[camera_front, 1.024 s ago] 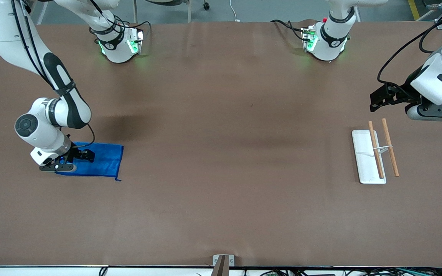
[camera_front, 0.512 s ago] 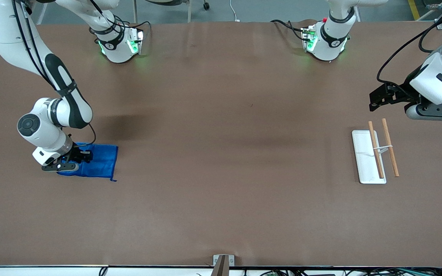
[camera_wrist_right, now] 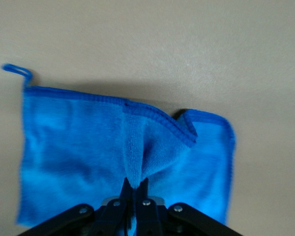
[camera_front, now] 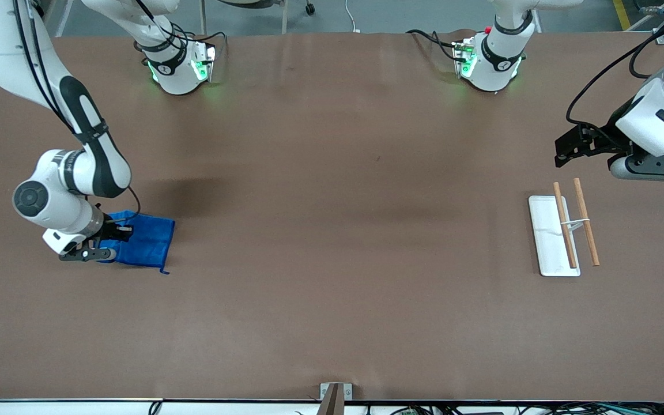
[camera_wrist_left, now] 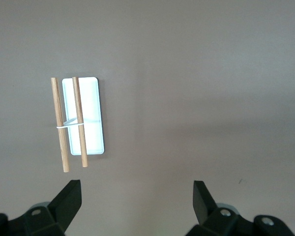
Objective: Right arm passes towel to left arm to hang
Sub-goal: 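Lift the towel with the right gripper while the left gripper approaches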
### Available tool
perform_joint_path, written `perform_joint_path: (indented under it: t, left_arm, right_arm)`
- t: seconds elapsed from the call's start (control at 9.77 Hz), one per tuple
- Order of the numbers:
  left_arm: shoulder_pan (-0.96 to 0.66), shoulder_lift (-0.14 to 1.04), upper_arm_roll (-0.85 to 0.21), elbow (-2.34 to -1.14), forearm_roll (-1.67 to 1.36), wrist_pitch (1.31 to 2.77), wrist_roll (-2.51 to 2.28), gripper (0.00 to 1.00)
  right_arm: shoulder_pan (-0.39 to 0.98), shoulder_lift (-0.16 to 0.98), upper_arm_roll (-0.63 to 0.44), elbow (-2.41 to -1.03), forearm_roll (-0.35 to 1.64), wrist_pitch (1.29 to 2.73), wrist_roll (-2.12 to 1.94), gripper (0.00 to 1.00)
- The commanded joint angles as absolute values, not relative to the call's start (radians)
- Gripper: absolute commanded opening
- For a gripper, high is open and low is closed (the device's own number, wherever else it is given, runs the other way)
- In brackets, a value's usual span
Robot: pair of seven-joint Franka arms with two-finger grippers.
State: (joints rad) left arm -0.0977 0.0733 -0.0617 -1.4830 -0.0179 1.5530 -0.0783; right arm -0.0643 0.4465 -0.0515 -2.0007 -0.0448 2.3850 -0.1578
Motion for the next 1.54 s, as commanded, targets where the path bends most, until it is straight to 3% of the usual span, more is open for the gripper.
perform_joint_path:
  t: [0.0,0.31,0.61,1.02,1.43]
  left_arm:
    - [-0.101,0.094,-0.069,-1.488,-0.003,1.537,-0.060,1.00]
    - [-0.115,0.107,-0.078,-1.486,0.000,1.525,-0.063,1.00]
    - [-0.106,0.126,-0.081,-1.494,-0.032,1.525,-0.052,1.00]
    - [-0.113,0.120,-0.083,-1.604,-0.344,1.519,0.020,1.00]
    - [-0.100,0.120,-0.081,-1.828,-0.800,1.525,0.117,1.00]
  right_arm:
    - [-0.035,0.350,-0.022,-1.961,-0.038,2.222,-0.147,0.00]
    - [-0.037,0.278,0.115,-1.951,-0.029,2.166,-0.098,0.00]
    - [-0.037,0.258,0.265,-1.944,0.186,2.189,-0.110,0.00]
    - [-0.035,0.267,0.452,-1.942,0.640,2.354,-0.117,0.00]
    - [-0.032,0.271,0.606,-1.924,1.262,2.349,-0.265,0.00]
